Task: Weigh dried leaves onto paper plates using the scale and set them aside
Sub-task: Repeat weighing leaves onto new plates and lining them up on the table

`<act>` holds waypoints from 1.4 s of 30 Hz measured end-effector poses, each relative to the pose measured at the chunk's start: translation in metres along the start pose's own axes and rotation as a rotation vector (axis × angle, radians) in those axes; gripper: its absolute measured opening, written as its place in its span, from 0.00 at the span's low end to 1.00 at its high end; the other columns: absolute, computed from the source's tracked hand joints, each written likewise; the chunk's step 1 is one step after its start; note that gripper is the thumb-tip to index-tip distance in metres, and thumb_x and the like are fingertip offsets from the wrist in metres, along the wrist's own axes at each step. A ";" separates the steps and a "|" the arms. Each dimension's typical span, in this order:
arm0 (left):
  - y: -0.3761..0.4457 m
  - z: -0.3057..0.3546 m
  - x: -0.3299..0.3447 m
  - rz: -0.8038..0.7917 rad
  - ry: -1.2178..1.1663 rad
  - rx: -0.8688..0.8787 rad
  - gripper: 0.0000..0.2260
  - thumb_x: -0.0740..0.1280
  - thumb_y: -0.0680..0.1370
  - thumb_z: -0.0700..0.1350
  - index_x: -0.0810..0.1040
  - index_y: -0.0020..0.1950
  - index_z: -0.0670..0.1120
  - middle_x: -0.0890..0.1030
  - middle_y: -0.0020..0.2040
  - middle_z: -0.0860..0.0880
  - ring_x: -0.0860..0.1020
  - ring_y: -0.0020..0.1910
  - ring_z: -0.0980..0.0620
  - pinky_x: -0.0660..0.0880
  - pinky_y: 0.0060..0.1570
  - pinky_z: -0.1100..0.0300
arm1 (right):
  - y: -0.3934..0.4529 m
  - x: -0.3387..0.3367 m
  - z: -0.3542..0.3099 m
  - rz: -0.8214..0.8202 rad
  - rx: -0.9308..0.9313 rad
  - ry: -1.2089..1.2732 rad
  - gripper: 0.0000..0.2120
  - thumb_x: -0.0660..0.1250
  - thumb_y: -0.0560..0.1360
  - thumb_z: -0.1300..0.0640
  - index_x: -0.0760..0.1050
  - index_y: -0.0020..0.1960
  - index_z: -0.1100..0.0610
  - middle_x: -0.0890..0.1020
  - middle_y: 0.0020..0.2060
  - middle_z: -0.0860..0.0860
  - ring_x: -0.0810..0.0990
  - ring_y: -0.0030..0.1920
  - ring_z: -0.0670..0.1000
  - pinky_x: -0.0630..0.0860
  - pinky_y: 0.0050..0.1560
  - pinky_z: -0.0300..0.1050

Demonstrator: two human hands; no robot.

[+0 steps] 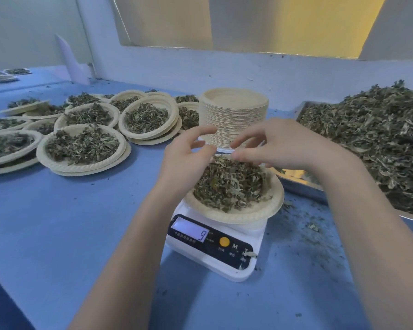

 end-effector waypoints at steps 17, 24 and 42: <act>-0.002 -0.013 -0.014 0.167 -0.117 -0.014 0.11 0.61 0.78 0.40 0.80 0.54 0.52 0.80 0.52 0.58 0.77 0.53 0.56 0.72 0.56 0.60 | 0.000 0.001 -0.029 0.253 -0.153 0.003 0.06 0.73 0.71 0.55 0.82 0.46 0.45 0.77 0.38 0.37 0.79 0.29 0.40 0.68 0.34 0.23; -0.002 -0.014 -0.016 0.179 -0.120 -0.006 0.10 0.61 0.78 0.41 0.80 0.53 0.52 0.81 0.52 0.57 0.77 0.52 0.57 0.72 0.54 0.61 | -0.010 -0.014 -0.026 0.332 -0.135 0.284 0.07 0.74 0.71 0.60 0.83 0.48 0.53 0.77 0.26 0.37 0.78 0.24 0.41 0.64 0.18 0.27; -0.003 -0.012 -0.017 0.188 -0.113 0.002 0.10 0.62 0.78 0.41 0.80 0.53 0.50 0.82 0.51 0.54 0.77 0.49 0.56 0.72 0.51 0.62 | -0.008 -0.007 -0.026 0.269 -0.107 0.230 0.06 0.73 0.72 0.57 0.82 0.48 0.50 0.77 0.44 0.40 0.81 0.28 0.44 0.62 0.18 0.27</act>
Point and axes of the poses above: each hand's wrist, its own y-axis towards the middle knuckle, its own x-axis out of the palm, z = x × y, the point moved 6 cm from there along y, towards the middle knuckle
